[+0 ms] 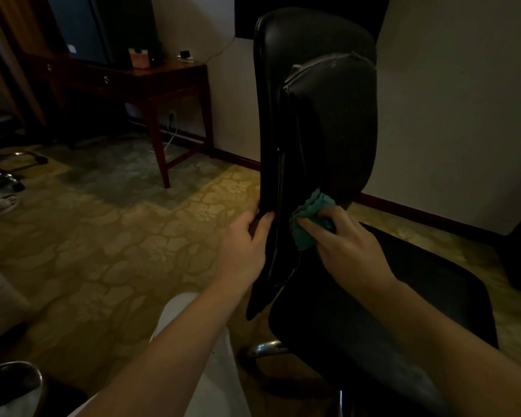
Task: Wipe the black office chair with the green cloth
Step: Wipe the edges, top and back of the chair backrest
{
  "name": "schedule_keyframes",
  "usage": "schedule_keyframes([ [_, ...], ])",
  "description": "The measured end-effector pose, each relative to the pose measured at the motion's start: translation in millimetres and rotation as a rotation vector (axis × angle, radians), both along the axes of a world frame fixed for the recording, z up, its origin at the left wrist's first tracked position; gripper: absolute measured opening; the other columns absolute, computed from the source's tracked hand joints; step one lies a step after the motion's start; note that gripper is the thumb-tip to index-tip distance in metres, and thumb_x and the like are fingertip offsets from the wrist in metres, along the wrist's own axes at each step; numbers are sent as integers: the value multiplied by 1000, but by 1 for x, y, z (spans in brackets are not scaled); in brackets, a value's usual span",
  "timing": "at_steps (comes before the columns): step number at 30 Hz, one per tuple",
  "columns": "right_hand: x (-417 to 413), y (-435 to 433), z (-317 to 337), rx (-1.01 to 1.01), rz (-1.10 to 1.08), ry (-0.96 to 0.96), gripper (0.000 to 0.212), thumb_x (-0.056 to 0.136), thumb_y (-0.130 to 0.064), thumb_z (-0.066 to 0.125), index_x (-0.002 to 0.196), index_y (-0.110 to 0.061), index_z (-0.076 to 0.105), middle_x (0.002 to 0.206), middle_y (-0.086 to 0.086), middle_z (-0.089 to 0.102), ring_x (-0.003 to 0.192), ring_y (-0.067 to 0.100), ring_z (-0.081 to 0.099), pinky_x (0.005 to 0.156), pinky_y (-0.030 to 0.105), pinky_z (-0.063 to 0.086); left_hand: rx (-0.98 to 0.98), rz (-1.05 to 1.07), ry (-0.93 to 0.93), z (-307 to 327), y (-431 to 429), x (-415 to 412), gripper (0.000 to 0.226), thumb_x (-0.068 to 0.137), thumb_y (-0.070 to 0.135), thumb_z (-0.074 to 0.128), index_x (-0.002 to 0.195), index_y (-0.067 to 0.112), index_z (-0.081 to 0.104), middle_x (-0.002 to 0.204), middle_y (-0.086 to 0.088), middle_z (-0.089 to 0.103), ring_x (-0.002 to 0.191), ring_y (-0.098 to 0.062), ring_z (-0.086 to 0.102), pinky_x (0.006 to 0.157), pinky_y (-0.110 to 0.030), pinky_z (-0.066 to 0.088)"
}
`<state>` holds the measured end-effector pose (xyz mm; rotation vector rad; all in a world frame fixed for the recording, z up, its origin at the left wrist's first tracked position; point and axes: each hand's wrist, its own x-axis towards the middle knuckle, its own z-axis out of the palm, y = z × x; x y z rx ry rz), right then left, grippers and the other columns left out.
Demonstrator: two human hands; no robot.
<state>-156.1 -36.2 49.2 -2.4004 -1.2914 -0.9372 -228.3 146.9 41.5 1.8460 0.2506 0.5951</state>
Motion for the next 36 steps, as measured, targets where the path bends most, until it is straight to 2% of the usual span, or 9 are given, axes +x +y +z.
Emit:
schedule_keyframes([
  [5,11,15,35,82,5,-37,39,92,-14,52,130,-9,59,121,20,52,103,37,58,76,46,58,-24,-14,-21,1,-2,2,38,103,33,49,141,33,53,118,16,69,105,2,65,87,-26,56],
  [8,13,11,20,39,25,-29,40,92,-13,54,132,-12,57,122,18,47,101,36,57,73,45,57,-3,-1,-15,2,-1,1,37,103,33,50,140,33,53,113,21,67,102,8,63,78,-10,51],
  [11,10,-4,-11,-5,45,-17,39,94,-16,50,132,-13,54,120,17,47,97,34,58,71,43,58,-16,-2,-12,2,0,1,37,102,34,50,139,31,55,113,17,69,101,5,64,82,-18,55],
  [14,6,-10,-30,-50,45,23,40,92,-15,52,132,-14,51,120,17,48,99,35,59,70,44,58,11,7,3,2,1,1,38,102,37,50,140,33,53,110,17,70,98,6,64,76,-15,53],
  [20,7,2,-3,32,26,-41,35,96,-19,47,127,-11,60,118,14,49,99,30,58,79,34,53,-5,-5,-17,1,0,0,37,102,35,50,139,32,55,109,15,71,99,1,66,78,-24,54],
  [27,2,-10,-29,-17,27,9,39,88,-13,60,127,-12,62,119,17,51,99,33,59,77,36,56,-6,4,-34,-2,-2,0,39,103,37,49,141,31,53,122,16,67,111,3,62,94,-35,55],
  [31,-4,-15,-49,-71,18,56,42,83,-12,66,125,-12,62,117,16,50,91,32,60,66,40,58,1,8,-32,-1,-4,0,40,103,36,48,142,30,52,123,18,66,112,8,59,94,-23,53],
  [34,-4,-11,-31,-18,21,34,37,89,-14,58,125,-11,62,118,17,51,98,32,60,73,42,58,11,16,-27,2,-6,-2,35,103,33,49,138,37,50,110,31,62,103,20,56,83,-5,46],
  [36,-1,-4,-8,60,17,-2,36,92,-15,54,128,-10,61,121,19,53,104,33,59,80,40,57,16,16,-26,3,-7,-2,35,104,33,48,139,37,49,106,34,60,101,19,57,80,-5,47],
])
